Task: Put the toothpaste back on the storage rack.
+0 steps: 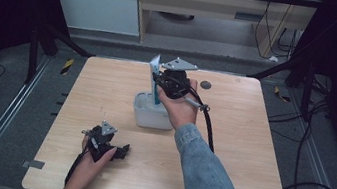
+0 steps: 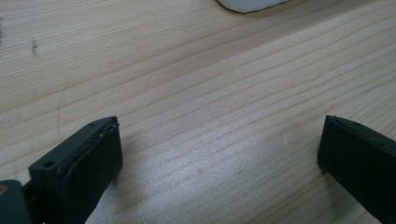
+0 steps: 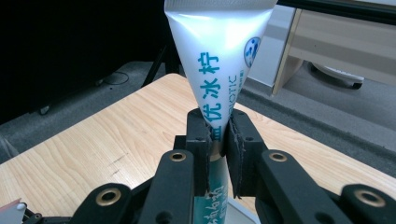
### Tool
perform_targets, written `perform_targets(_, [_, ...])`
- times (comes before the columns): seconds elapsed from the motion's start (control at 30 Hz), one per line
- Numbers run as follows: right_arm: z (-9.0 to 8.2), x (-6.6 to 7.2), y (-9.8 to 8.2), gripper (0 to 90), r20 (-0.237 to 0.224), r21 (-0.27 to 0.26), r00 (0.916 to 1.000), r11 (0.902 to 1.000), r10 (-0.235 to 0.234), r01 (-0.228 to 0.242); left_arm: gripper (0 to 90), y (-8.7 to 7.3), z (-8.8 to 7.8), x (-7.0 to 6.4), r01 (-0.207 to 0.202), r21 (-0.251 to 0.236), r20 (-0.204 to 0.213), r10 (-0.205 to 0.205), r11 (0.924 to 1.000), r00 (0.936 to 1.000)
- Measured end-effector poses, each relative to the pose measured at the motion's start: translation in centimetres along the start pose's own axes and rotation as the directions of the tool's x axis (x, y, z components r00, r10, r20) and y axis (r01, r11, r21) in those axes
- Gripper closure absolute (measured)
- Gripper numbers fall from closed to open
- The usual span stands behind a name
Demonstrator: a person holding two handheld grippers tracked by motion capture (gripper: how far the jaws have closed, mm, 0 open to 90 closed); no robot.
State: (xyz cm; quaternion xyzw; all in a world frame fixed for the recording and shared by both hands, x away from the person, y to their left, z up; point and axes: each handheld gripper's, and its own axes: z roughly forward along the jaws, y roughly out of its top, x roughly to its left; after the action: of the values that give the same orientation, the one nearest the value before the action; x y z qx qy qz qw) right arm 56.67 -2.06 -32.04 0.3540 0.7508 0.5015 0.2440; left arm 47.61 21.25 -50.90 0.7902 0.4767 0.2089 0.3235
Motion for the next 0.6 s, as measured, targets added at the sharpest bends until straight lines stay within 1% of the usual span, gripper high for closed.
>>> perform_targets(0.1, [0.2, 0.1, -0.4, 80.1, -0.004, 0.010, 1.0000, 1.0000, -0.002, 0.002, 0.0, 0.0, 0.0, 0.0, 0.000, 0.000, 0.000, 0.000, 1.0000, 1.0000])
perform_targets(0.17, [0.3, 0.3, -0.6, 80.0, 0.003, 0.019, 0.9999, 0.9997, -0.016, 0.016, 0.0, 0.0, 0.0, 0.0, 0.001, 0.000, 0.000, -0.001, 1.0000, 1.0000])
perform_targets(0.2, [0.5, 0.5, -0.8, 80.0, 0.007, 0.023, 0.9995, 0.9993, -0.030, 0.030, 0.0, 0.0, 0.0, 0.0, 0.001, 0.000, 0.000, -0.001, 1.0000, 1.0000])
perform_targets(0.3, [0.9, 0.9, -1.3, 80.0, 0.003, 0.038, 0.9995, 0.9988, -0.031, 0.031, 0.0, 0.0, 0.0, 0.0, 0.001, 0.000, 0.000, -0.001, 1.0000, 1.0000])
perform_targets(0.4, [1.3, 1.1, -2.1, 80.0, 0.009, 0.048, 0.9988, 0.9977, -0.048, 0.048, 0.0, 0.0, 0.0, 0.0, 0.003, -0.003, 0.000, -0.003, 1.0000, 1.0000])
perform_targets(0.5, [1.6, 1.1, -2.5, 80.0, 0.004, 0.056, 0.9996, 0.9980, -0.029, 0.028, 0.0, 0.0, 0.0, 0.0, 0.002, -0.003, 0.000, -0.002, 1.0000, 1.0000])
perform_targets(0.6, [1.7, 0.9, -2.8, 80.0, 0.005, 0.061, 0.9997, 0.9978, -0.024, 0.024, 0.0, 0.0, 0.0, 0.0, 0.002, -0.003, 0.000, -0.002, 1.0000, 1.0000])
